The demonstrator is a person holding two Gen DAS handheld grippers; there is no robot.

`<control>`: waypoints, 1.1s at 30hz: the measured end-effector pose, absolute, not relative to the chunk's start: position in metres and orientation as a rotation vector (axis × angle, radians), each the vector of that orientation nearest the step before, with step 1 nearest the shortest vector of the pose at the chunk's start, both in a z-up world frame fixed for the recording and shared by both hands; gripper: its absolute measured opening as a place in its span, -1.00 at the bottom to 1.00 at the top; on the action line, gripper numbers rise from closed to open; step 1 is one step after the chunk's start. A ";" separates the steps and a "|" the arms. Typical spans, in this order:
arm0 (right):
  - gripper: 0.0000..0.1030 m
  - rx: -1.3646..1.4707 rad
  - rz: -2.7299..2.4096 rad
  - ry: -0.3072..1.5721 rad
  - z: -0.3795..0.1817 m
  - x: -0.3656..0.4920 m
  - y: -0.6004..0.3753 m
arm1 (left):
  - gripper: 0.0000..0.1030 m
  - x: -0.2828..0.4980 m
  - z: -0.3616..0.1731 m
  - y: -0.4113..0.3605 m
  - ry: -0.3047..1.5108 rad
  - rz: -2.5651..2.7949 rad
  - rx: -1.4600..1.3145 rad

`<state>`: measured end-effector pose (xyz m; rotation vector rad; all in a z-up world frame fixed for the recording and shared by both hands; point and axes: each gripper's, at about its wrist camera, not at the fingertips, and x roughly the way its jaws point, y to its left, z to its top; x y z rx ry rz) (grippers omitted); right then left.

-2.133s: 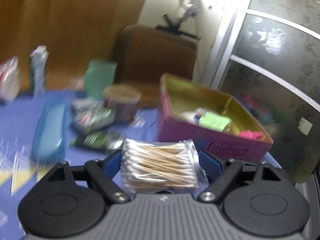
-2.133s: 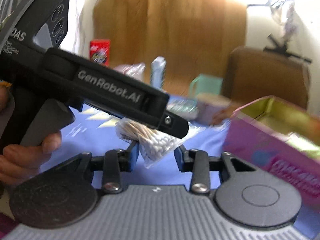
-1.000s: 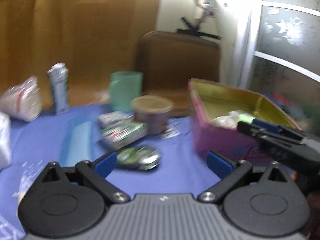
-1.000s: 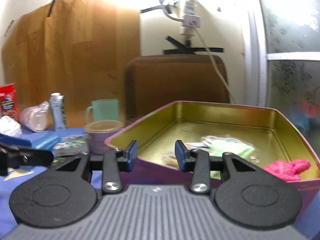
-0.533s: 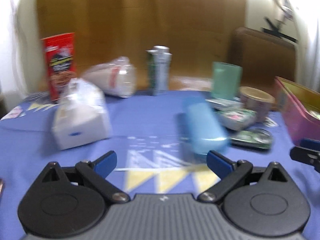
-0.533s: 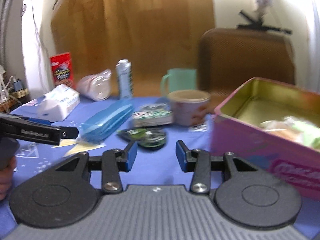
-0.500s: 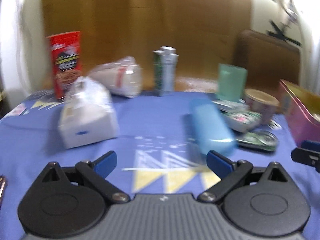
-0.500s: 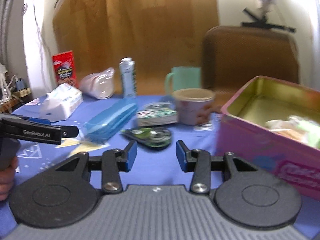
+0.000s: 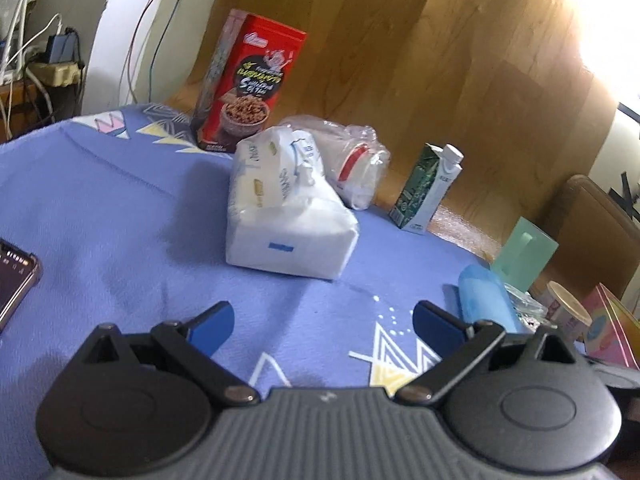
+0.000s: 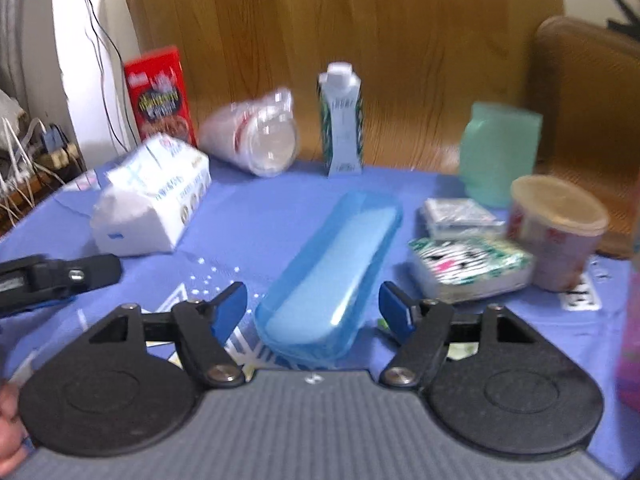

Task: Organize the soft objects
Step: 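Move the right gripper back to the blue plastic case, then close the right gripper on the blue plastic case and lift it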

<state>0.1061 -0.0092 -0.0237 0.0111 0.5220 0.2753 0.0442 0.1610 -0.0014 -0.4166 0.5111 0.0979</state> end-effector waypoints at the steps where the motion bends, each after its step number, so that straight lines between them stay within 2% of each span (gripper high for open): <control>1: 0.37 0.002 0.272 0.537 -0.027 0.110 -0.006 | 0.93 0.045 -0.001 0.159 0.510 0.096 -0.412; 6: 0.17 -0.004 0.283 0.548 -0.027 0.104 -0.012 | 0.93 0.048 -0.004 0.158 0.521 0.089 -0.417; 10: 0.16 -0.040 0.362 0.548 -0.028 0.081 -0.017 | 0.94 0.049 -0.005 0.156 0.529 0.084 -0.412; 17: 0.10 -0.220 0.665 0.533 -0.035 -0.010 -0.046 | 0.99 0.051 -0.004 0.150 0.549 -0.010 -0.388; 18: 0.11 -0.240 0.661 0.526 -0.036 -0.021 -0.053 | 0.99 0.052 -0.004 0.148 0.555 -0.037 -0.380; 20: 0.27 -0.249 0.608 0.499 -0.039 -0.039 -0.069 | 0.99 0.053 -0.004 0.142 0.565 -0.050 -0.354; 21: 0.42 -0.240 0.567 0.494 -0.040 -0.044 -0.078 | 0.99 0.053 -0.004 0.140 0.569 -0.054 -0.341; 22: 0.45 -0.227 0.534 0.490 -0.042 -0.049 -0.086 | 0.99 0.053 -0.004 0.137 0.574 -0.065 -0.329; 26: 0.45 -0.131 0.482 0.485 -0.048 -0.054 -0.106 | 0.99 0.052 -0.003 0.129 0.589 -0.079 -0.296; 33: 0.51 -0.149 0.485 0.484 -0.048 -0.049 -0.099 | 0.99 0.049 -0.003 0.125 0.591 -0.106 -0.288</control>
